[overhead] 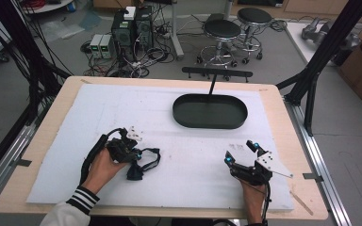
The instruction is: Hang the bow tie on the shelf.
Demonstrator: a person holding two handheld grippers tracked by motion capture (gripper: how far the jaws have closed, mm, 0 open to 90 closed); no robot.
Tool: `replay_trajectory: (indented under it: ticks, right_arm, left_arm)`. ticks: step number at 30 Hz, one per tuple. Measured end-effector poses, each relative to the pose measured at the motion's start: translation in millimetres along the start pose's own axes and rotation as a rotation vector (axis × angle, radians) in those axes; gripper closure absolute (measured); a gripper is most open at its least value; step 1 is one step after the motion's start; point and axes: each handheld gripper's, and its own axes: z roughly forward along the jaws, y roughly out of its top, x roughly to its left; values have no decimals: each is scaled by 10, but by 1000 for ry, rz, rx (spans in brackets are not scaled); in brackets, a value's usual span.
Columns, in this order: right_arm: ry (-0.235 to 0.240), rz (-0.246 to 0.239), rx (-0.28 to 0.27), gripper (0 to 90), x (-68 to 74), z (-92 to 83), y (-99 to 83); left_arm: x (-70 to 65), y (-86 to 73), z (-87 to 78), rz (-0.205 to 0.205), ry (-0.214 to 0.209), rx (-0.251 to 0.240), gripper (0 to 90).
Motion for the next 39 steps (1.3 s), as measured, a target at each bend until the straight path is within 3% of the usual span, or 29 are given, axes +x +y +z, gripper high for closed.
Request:
replay_trajectory:
  ticks: [5,6,7,11,12,13,14,17,19,24,39]
  right_arm:
    - [-1,1,1,82,0,-1,0]
    - [-1,-1,0,82,0,0,0]
    - [-1,-1,0,82,-1,0,0]
    - [-1,-2,0,82,-4,2,0]
    - [-2,-2,0,82,-3,3,0]
    - [-2,-2,0,82,-3,3,0]
    - [-2,-1,0,82,-2,3,1]
    - [-2,-1,0,82,-3,3,1]
    - [-2,-2,0,82,-3,3,1]
    - [-2,-1,0,82,-2,3,1]
    - [-1,5,2,82,-2,-1,0]
  left_arm:
    - [22,4,-68,-25,-7,-63,845]
    - [28,5,-82,-25,-15,-77,845]
    - [41,6,-106,-41,-51,-105,847]
    - [68,11,-144,-61,-72,-133,850]
    - [66,14,-172,-75,-69,-171,852]
    - [66,14,-172,-75,-69,-171,852]
    - [66,19,-207,-83,-60,-213,853]
    - [70,30,-247,-90,-47,-253,854]
    - [67,64,-307,-103,-30,-318,856]
    - [56,149,-389,-107,14,-398,859]
    - [97,475,-474,-113,59,-506,862]
